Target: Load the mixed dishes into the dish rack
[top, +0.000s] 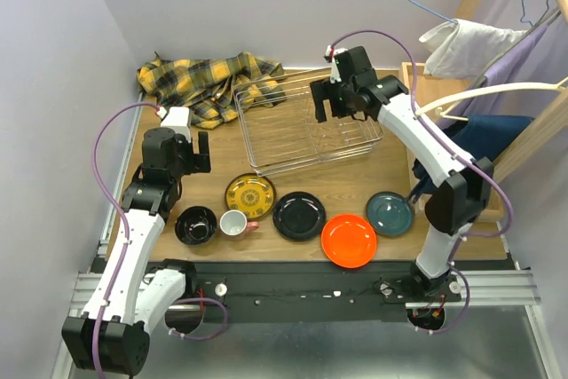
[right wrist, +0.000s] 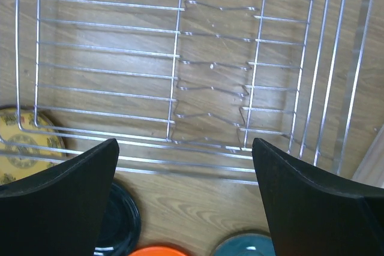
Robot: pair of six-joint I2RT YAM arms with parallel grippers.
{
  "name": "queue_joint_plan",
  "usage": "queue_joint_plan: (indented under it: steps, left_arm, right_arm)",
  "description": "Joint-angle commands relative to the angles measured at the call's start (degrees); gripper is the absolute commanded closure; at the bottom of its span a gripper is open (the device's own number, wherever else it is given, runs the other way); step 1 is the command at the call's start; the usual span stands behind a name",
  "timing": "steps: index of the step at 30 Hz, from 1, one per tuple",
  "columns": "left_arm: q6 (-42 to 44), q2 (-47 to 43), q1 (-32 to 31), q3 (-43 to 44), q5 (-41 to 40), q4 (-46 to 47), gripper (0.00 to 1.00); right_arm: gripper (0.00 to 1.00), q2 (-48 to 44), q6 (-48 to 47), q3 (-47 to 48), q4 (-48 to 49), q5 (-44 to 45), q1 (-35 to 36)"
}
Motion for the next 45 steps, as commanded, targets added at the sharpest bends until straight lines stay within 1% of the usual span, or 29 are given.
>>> queue_joint_plan:
  steps: [1,2,3,4,5,7,8,9,11,12,14,17,19,27,29,31,35,41,45]
  left_arm:
    - [-1.9,0.5,0.3,1.7,-0.1,-2.5,0.01]
    - [-2.5,1.0,0.4,2.5,-1.0,-4.0,0.01]
    - [-3.2,1.1,0.7,3.0,-2.7,-4.9,0.01]
    - [-4.4,1.2,1.5,3.4,-3.0,-5.7,0.01]
    - [-5.1,1.3,3.4,4.3,-3.5,-7.1,0.01]
    - [-5.8,1.9,5.3,5.4,-5.3,-8.6,0.01]
    - [-5.6,2.6,7.1,6.9,-5.4,-10.0,0.01]
    - [-5.3,3.1,8.7,7.7,-5.4,-10.8,0.01]
    - [-4.7,3.9,10.6,9.7,-5.9,-12.7,0.01]
    - [-4.1,3.9,11.2,10.0,-5.9,-13.0,0.01]
    - [-2.6,3.4,11.4,10.0,-5.9,-13.8,0.01]
    - [-2.6,1.5,11.6,8.9,-6.3,-15.1,0.01]
    - [-2.5,0.4,11.5,8.3,-5.8,-15.9,0.01]
    - [-2.2,-5.9,11.7,6.0,-4.2,-18.6,0.01]
    - [-2.1,-6.4,12.3,6.3,-4.2,-18.9,0.01]
    - [-2.3,-6.5,12.5,6.7,-3.7,-19.4,0.01]
    - [-2.5,-7.2,12.8,7.5,-1.9,-20.6,0.01]
    - [-2.5,-7.6,13.0,7.0,-2.3,-19.9,0.01]
    - [-3.0,-7.8,13.3,6.7,-1.1,-19.5,0.01]
  right_arm:
    - [0.0,7.1,3.0,9.7,0.6,-0.6,1.6]
    - [0.0,9.8,4.0,11.4,0.8,0.3,2.2]
    - [0.04,10.7,3.6,12.8,2.9,1.5,2.6]
    - [0.05,11.2,3.3,13.7,4.3,4.2,3.0]
    - [0.05,11.9,2.3,14.5,5.6,4.3,3.7]
    - [0.09,15.5,0.5,17.1,6.4,1.8,4.3]
    - [0.09,17.1,0.6,21.3,5.9,2.0,5.3]
    - [0.11,20.6,0.9,23.5,4.7,2.4,5.8]
    - [0.12,23.2,0.5,27.9,4.5,1.6,7.9]
    - [0.14,24.4,0.2,28.6,5.4,1.4,8.9]
    - [0.14,28.0,0.3,30.3,5.9,4.1,11.7]
    - [0.15,31.4,1.1,33.2,7.4,8.6,14.8]
    - [0.16,32.7,1.8,35.1,8.4,8.9,16.1]
    - [0.24,36.1,4.5,35.8,8.4,7.7,19.7]
    - [0.26,36.6,4.7,35.7,8.3,7.4,20.3]
    - [0.32,37.3,4.8,35.8,8.3,7.3,20.7]
    - [0.38,38.4,5.0,35.9,8.3,7.4,21.3]
    - [0.39,40.3,4.2,36.3,8.0,8.0,21.5]
    - [0.45,41.1,3.7,36.4,7.9,8.9,21.9]
